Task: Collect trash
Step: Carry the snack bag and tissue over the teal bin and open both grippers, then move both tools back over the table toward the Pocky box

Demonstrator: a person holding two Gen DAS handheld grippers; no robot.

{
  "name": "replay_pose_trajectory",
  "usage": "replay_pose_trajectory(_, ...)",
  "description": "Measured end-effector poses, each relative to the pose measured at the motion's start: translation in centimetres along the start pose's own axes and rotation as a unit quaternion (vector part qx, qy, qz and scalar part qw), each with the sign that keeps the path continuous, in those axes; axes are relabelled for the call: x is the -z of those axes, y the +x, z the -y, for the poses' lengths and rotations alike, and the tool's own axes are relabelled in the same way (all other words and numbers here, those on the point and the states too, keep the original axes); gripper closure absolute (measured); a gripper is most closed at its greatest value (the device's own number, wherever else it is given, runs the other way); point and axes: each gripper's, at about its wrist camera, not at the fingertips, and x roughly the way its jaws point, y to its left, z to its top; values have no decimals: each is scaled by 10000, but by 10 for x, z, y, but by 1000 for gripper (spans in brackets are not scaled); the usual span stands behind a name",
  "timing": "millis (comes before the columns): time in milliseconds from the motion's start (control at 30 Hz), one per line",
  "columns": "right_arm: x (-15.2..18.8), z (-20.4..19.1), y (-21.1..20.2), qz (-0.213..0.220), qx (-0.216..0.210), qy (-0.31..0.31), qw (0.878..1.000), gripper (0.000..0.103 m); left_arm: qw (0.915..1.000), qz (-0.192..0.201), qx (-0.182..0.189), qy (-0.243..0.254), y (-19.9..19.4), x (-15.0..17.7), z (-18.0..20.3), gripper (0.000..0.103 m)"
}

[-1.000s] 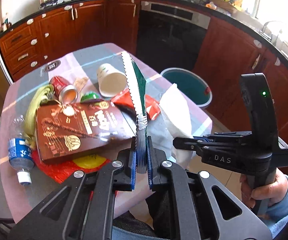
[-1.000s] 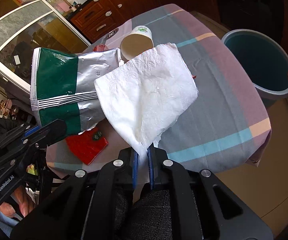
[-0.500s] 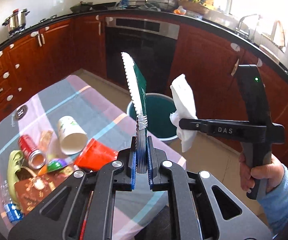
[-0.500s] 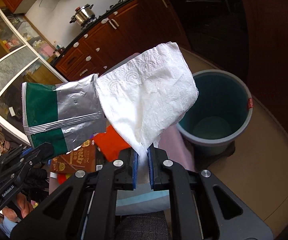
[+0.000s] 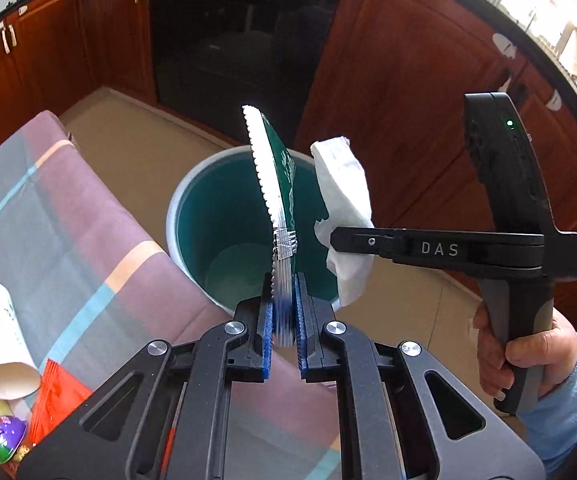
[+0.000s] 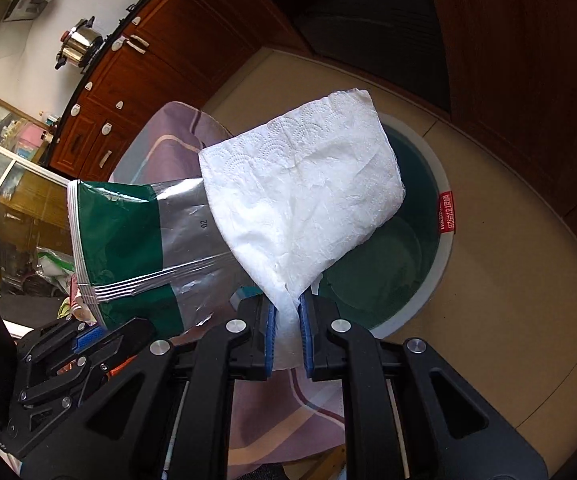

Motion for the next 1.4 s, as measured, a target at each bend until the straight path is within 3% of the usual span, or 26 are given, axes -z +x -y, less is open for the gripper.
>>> replay_pose_trajectory(33, -2, 1, 5, -38, 14, 19, 10000, 86, 10000, -74, 11, -26, 8, -2, -3, 93)
replay_pose_trajectory(67, -5, 4, 9, -59, 21, 47, 10000, 74, 9999, -139, 21, -46, 15, -4, -6, 92)
replay_pose_trajectory(100, -7, 6, 12, -57, 24, 73, 10000, 52, 9998, -193, 25, -60, 21, -6, -9, 90)
replay_pose_trajectory(133, -9, 7, 13, -16, 36, 76, 10000, 42, 9996, -264, 4, -68, 27, -7, -12, 88)
replay_pose_trajectory(167, -11, 7, 13, 27, 76, 72, 9999, 29, 9994, -332, -57, -78, 31, -10, -15, 71)
replay_pose_trajectory(200, -13, 7, 14, 51, 123, 72, 9999, 25, 9992, -357, -133, -81, 34, -14, -18, 40)
replay_pose_trajectory(300, -19, 8, 14, 85, 243, 87, 9996, 20, 9989, -91, -447, -50, 28, -16, -22, 10)
replay_pose_trajectory(367, -19, 9, 12, 164, 355, 90, 9992, 18, 9986, -10, -514, -98, 23, -17, -25, 4)
replay_pose_trajectory(667, -6, 1, -5, 344, 746, -106, 9966, 17, 9981, -114, -569, -218, 1, -9, -28, 4)
replay_pose_trajectory(1233, 46, -72, -56, 574, 615, -746, 9937, 17, 9967, 270, -649, -402, -82, 53, -22, 4)
replay_pose_trajectory(1300, 55, -83, -60, 585, 566, -841, 9931, 9, 9962, 345, -657, -452, -93, 63, -26, 4)
replay_pose_trajectory(1400, 69, -101, -62, 556, 530, -1025, 9918, 9, 9951, 410, -744, -512, -110, 79, -34, 4)
